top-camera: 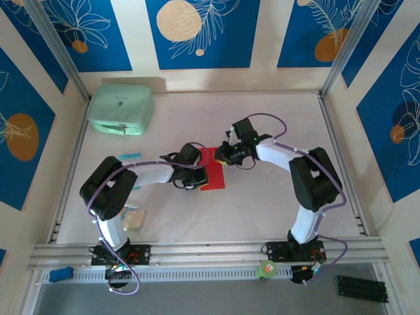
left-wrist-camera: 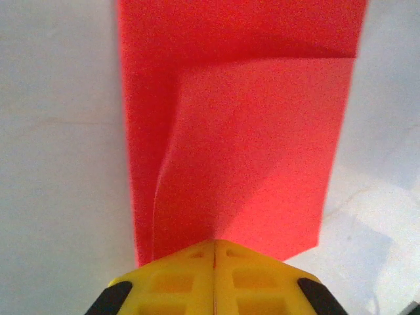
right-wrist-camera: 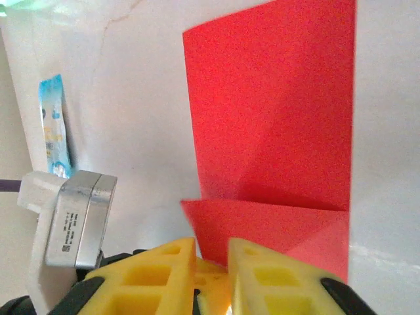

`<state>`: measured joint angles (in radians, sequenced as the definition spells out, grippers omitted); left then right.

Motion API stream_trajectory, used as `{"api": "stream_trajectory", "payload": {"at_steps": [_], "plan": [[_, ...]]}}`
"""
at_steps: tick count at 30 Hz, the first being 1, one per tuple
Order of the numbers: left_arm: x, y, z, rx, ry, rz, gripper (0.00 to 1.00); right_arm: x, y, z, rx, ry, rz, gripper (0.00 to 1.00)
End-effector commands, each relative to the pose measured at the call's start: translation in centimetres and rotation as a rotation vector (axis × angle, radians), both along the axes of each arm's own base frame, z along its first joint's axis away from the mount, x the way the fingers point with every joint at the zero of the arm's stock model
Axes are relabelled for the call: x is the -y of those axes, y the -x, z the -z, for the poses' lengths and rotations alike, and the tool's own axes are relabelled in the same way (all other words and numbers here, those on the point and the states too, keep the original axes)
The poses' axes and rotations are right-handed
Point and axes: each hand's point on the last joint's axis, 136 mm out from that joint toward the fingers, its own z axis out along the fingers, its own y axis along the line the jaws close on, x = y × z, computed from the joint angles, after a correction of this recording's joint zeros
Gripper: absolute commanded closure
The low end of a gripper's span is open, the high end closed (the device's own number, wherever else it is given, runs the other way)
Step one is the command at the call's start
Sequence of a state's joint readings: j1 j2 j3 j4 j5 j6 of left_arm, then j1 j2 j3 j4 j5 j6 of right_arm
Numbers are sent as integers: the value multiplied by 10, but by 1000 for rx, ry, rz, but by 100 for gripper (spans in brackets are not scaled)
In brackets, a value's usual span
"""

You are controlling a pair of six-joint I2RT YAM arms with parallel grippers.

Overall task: Fold a paper plane with a square sheet of paper (pick it up from the middle)
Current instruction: Pick up the paper from the center of the table.

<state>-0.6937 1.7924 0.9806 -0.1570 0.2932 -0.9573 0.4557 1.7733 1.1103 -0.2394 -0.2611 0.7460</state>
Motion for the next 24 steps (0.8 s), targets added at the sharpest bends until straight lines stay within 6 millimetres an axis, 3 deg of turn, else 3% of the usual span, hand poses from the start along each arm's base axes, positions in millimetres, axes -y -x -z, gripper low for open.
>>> {"api": "stream_trajectory", "payload": {"at_steps": [1, 4, 15, 24], "plan": [[18, -23, -51, 117, 95, 30, 88, 13, 10, 11, -60, 27, 58, 72], [7, -29, -43, 111, 32, -2, 85, 17, 14, 16, -108, 22, 99, 64], [-23, -53, -16, 106, -115, -82, 87, 10, 23, 30, -207, -8, 143, 61], [-27, -56, 8, 64, -165, -87, 94, 6, 26, 37, -245, -4, 153, 60]]}}
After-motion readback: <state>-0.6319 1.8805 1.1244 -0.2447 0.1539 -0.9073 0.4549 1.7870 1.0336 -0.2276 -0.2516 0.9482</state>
